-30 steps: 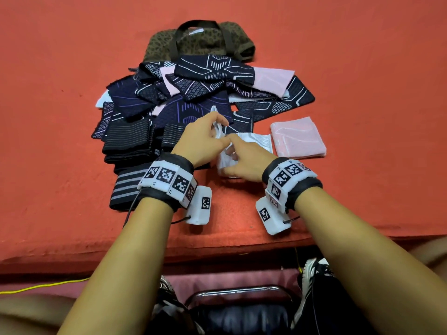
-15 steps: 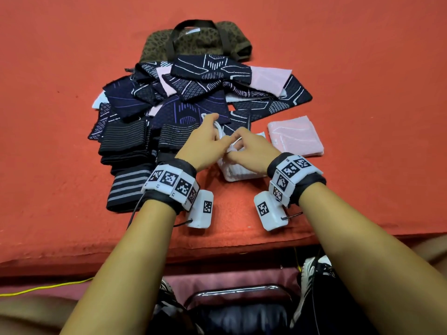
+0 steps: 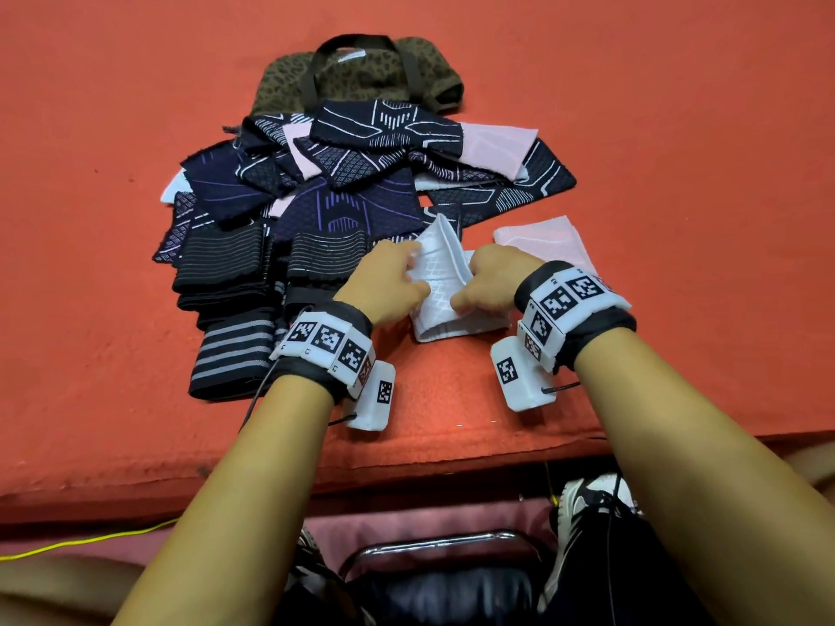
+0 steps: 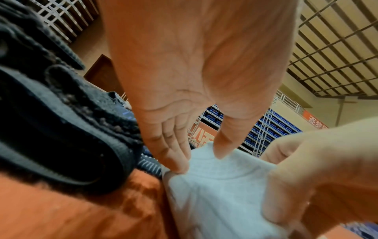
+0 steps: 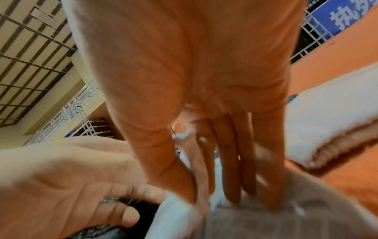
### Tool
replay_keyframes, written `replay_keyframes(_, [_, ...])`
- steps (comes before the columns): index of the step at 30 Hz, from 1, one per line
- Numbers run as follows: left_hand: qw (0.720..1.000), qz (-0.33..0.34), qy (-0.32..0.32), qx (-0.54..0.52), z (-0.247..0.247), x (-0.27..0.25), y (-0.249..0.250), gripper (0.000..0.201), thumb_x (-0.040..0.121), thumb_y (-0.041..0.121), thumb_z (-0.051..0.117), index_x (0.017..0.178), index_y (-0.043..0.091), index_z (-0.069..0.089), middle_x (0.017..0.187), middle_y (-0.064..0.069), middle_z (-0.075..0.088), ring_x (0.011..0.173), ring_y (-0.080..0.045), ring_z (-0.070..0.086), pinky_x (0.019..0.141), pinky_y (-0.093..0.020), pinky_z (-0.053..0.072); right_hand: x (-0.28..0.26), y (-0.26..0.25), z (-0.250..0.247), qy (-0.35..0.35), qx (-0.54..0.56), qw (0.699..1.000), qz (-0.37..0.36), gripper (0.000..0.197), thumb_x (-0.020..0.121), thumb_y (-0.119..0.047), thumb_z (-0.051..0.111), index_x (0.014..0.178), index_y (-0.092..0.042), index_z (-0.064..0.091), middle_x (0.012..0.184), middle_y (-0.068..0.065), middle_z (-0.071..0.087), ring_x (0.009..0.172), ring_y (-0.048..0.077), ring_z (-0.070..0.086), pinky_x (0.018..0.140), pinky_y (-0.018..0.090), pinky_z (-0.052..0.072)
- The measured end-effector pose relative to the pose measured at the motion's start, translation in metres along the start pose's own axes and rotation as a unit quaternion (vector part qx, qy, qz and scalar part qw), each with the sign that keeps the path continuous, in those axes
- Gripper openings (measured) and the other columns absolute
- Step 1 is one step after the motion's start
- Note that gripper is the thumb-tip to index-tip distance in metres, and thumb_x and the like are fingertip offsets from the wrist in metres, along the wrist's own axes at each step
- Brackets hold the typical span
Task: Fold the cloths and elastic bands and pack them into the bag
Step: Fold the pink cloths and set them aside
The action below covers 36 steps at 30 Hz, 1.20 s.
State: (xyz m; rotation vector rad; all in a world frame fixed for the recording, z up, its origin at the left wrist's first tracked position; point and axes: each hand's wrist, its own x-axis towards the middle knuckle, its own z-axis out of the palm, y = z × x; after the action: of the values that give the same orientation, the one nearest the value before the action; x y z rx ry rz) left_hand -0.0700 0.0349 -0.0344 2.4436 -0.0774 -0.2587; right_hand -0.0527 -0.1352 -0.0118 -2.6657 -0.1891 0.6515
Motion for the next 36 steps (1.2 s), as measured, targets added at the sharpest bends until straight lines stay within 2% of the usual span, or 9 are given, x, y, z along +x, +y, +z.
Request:
replay_keyframes(2, [0.998,0.01,-0.029,0.048,0.005,0.0,-0.001,0.029,0.083,0.013,0.065,0.111,0.006,0.061,0.109,-0.024,0.051,0.092,-0.033,0.06,0.08,-0.028,0.045,0.003,0.0,0.002,0.038,-0.005,0.999,0.008,0.029,0.082,-0.036,0.067,0.094,-0.013,0.054,0.091,0.003,0.054,0.084,0.024,0.056,0.065,0.028,0.039])
replay_keyframes(4, [0.996,0.009,-0.044,0.072,0.01,-0.001,-0.001,0.019,0.08,0.014,0.067,0.097,0.009,0.06,0.11,-0.016,0.049,0.099,-0.029,0.059,0.083,-0.031,0.046,0.005,0.0,0.004,0.08,-0.015,0.996,0.022,0.013,0.087,-0.024,0.057,0.086,-0.013,0.051,0.09,0.008,0.052,0.083,0.03,0.054,0.059,0.028,0.036])
replay_keyframes(6, [0.996,0.011,-0.046,0.074,0.013,-0.001,-0.001,0.03,0.079,0.014,0.07,0.107,0.006,0.063,0.118,-0.011,0.049,0.108,-0.027,0.057,0.091,-0.036,0.049,0.005,0.0,0.006,0.077,-0.043,0.995,0.04,0.014,0.085,-0.014,0.051,0.072,-0.013,0.045,0.084,0.01,0.053,0.076,0.03,0.054,0.055,0.027,0.036])
replay_keyframes(11, [0.998,0.011,-0.037,0.056,0.013,0.002,0.0,0.059,0.078,0.013,0.074,0.135,0.013,0.057,0.133,-0.01,0.046,0.117,-0.024,0.055,0.097,-0.031,0.047,-0.001,0.005,0.002,0.062,-0.093,0.991,0.071,0.008,0.085,-0.015,0.052,0.092,-0.011,0.051,0.092,0.009,0.052,0.083,0.029,0.054,0.069,0.033,0.046])
replay_keyframes(19, [0.997,-0.022,-0.027,0.064,0.017,0.0,-0.003,0.067,0.079,0.023,0.078,0.14,0.021,0.05,0.128,-0.007,0.034,0.117,-0.025,0.047,0.107,-0.034,0.041,-0.004,0.002,0.001,0.064,-0.122,0.986,0.09,0.003,0.087,-0.011,0.052,0.089,-0.011,0.049,0.095,0.01,0.053,0.079,0.028,0.052,0.066,0.033,0.043])
replay_keyframes(24, [0.996,-0.044,-0.05,0.054,0.019,-0.002,-0.004,0.073,0.079,0.027,0.077,0.142,0.027,0.041,0.129,-0.009,0.033,0.11,-0.025,0.053,0.101,-0.034,0.046,-0.003,0.003,0.002,0.052,-0.126,0.987,0.085,0.002,0.089,-0.009,0.052,0.091,-0.009,0.051,0.104,0.013,0.059,0.082,0.028,0.054,0.067,0.033,0.044])
replay_keyframes(27, [0.996,-0.041,-0.052,0.058,0.019,-0.002,-0.004,0.073,0.08,0.029,0.075,0.143,0.028,0.039,0.125,-0.013,0.046,0.107,-0.028,0.056,0.089,-0.03,0.044,-0.002,0.005,0.005,0.066,-0.116,0.988,0.079,0.025,0.089,-0.009,0.052,0.113,-0.005,0.056,0.115,0.016,0.059,0.099,0.033,0.06,0.071,0.033,0.045])
replay_keyframes(31, [0.997,-0.036,-0.056,0.029,0.019,-0.005,-0.002,0.071,0.084,0.024,0.073,0.146,0.026,0.037,0.118,-0.011,0.059,0.099,-0.023,0.056,0.083,-0.024,0.039,0.0,0.009,0.007,0.079,-0.09,0.991,0.066,0.05,0.088,-0.007,0.051,0.137,-0.004,0.039,0.119,0.019,0.059,0.105,0.036,0.059,0.072,0.035,0.044])
replay_keyframes(36, [0.998,-0.033,-0.048,0.027,0.019,-0.002,-0.004,0.074,0.083,0.02,0.074,0.147,0.025,0.037,0.123,-0.011,0.06,0.101,-0.02,0.054,0.084,-0.021,0.037,-0.001,0.007,0.011,0.043,-0.034,0.997,0.047,0.045,0.084,-0.007,0.05,0.129,-0.009,0.047,0.122,0.019,0.053,0.104,0.036,0.058,0.078,0.037,0.051])
